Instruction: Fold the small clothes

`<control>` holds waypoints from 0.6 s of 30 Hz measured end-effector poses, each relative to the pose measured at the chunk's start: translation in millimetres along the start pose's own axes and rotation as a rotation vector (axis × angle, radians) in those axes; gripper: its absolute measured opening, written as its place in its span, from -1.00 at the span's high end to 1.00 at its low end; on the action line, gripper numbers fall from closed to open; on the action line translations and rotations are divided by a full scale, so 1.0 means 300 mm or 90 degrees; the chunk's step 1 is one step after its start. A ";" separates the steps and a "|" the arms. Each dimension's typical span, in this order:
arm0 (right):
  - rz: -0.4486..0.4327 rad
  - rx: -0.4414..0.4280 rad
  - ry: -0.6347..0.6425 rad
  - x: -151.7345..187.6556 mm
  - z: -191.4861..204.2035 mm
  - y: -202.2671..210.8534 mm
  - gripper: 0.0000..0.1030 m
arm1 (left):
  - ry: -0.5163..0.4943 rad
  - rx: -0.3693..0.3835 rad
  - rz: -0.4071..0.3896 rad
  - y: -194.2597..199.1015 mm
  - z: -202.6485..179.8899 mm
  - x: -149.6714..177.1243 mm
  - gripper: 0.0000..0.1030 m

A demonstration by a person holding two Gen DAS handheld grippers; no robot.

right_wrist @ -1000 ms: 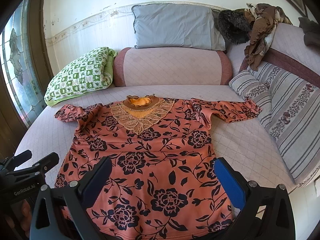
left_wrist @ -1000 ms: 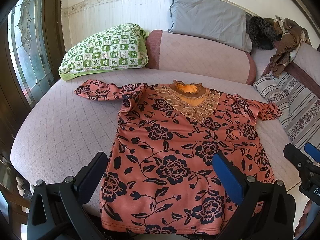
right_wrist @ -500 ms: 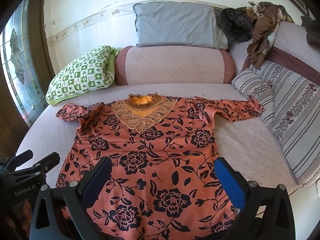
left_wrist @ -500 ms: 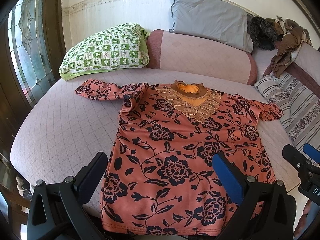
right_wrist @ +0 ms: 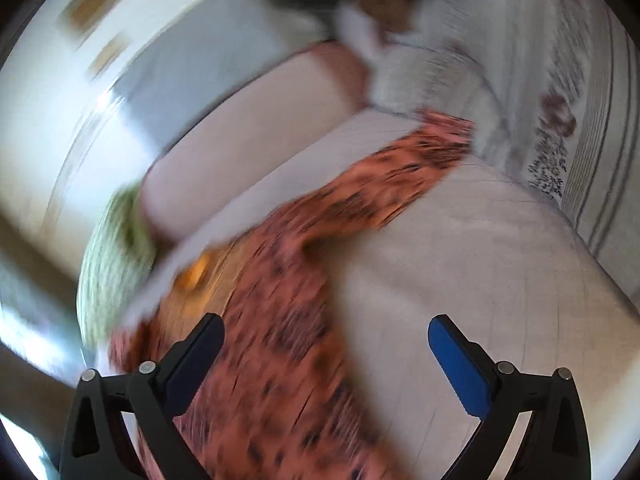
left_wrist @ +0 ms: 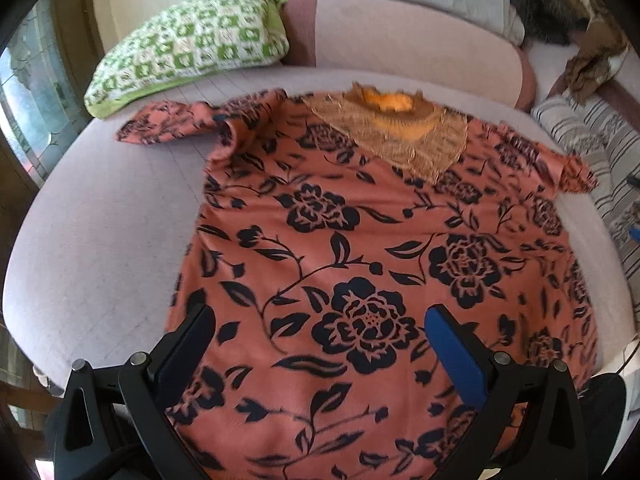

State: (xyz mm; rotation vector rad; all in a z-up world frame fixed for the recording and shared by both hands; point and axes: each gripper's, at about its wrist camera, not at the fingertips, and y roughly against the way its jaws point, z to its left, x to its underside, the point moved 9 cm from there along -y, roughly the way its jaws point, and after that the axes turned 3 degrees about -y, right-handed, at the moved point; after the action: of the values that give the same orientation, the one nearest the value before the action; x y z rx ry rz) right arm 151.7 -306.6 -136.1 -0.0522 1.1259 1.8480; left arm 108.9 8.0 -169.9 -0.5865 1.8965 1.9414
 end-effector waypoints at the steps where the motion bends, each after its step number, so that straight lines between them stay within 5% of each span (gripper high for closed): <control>1: -0.007 0.007 -0.025 -0.080 -0.052 -0.053 -0.80 | -0.003 -0.002 0.002 -0.018 -0.002 -0.006 -1.00; 6: -0.001 0.066 -0.143 -0.371 -0.290 -0.330 -0.39 | -0.011 -0.018 -0.010 -0.091 0.006 -0.078 -1.00; 12: -0.018 0.148 -0.172 -0.468 -0.373 -0.480 -0.38 | -0.011 -0.016 -0.031 -0.182 -0.001 -0.171 -1.00; 16: -0.032 0.202 -0.165 -0.519 -0.388 -0.543 -0.36 | -0.012 -0.016 0.009 -0.293 0.008 -0.149 -1.00; 18: -0.034 0.223 -0.152 -0.547 -0.383 -0.564 -0.03 | -0.004 -0.011 0.020 -0.328 0.017 -0.129 -1.00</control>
State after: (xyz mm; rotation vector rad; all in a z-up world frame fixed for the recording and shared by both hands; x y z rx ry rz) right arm 320.8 -478.1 -240.1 0.3277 1.2472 1.5403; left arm 193.4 17.4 -232.7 -0.5579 1.8983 1.9793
